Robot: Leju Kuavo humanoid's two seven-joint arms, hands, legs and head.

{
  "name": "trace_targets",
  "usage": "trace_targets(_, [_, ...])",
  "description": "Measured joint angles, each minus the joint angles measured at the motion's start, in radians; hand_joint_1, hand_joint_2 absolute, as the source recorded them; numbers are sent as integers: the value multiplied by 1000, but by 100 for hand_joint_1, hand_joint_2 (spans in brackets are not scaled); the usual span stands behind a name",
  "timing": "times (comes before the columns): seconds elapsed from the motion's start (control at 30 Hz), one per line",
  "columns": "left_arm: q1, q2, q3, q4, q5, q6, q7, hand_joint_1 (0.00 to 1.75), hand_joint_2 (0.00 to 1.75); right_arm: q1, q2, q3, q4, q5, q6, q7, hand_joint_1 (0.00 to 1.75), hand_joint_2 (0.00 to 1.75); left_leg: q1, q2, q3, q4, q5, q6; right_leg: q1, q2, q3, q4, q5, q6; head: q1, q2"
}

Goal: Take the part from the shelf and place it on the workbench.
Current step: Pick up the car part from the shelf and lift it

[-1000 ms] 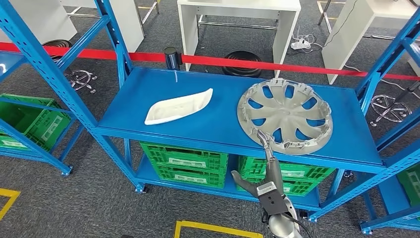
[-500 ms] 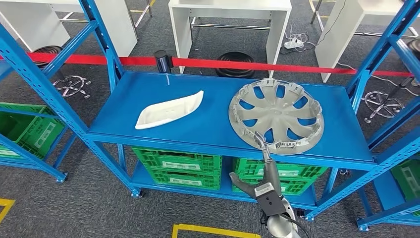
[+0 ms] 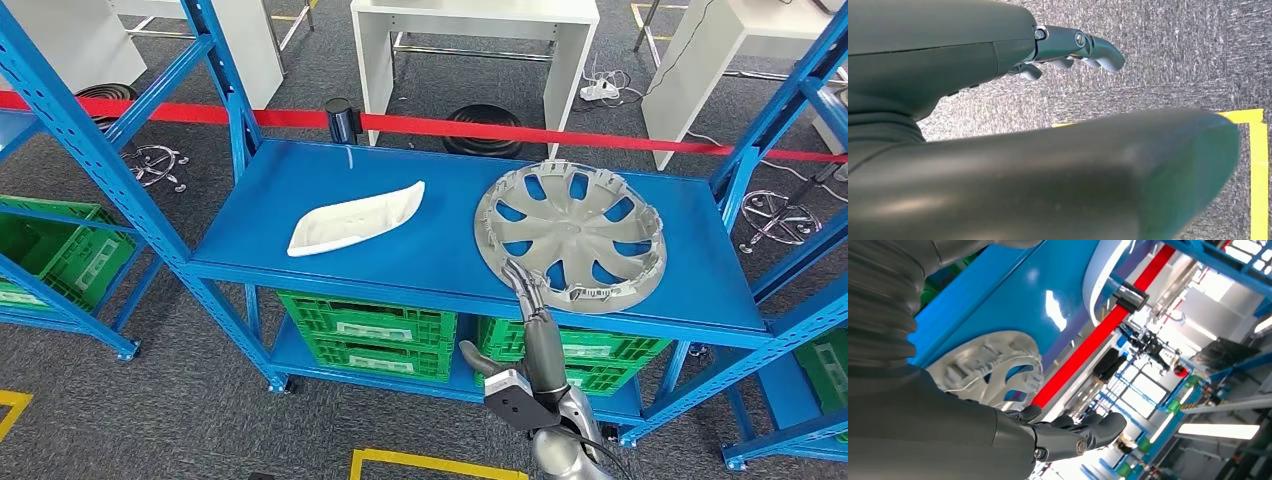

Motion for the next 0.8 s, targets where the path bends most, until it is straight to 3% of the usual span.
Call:
trace_targets(0.3, [-15,0,-13,0,-15,-20,16,0,0,-186,3,70,164,282,-96,126,0,175,1,0,0,0,3,-3,0,0,-1,1,1,-2,0,0])
trace_targets(0.53, [-28,0,-26,0,-23,-32,29,0,0,-387,4,135,358,415,-53,212,0,175,1,0,0,0,4,-3,0,0,-1,2,2,-2,0,0])
trace_targets(0.8, [-30,0,-34,0,-19,-34,25,0,0,-499,4,181,484,468,-7,258,0,175,1,0,0,0,4,-3,0,0,-2,2,2,-2,0,0])
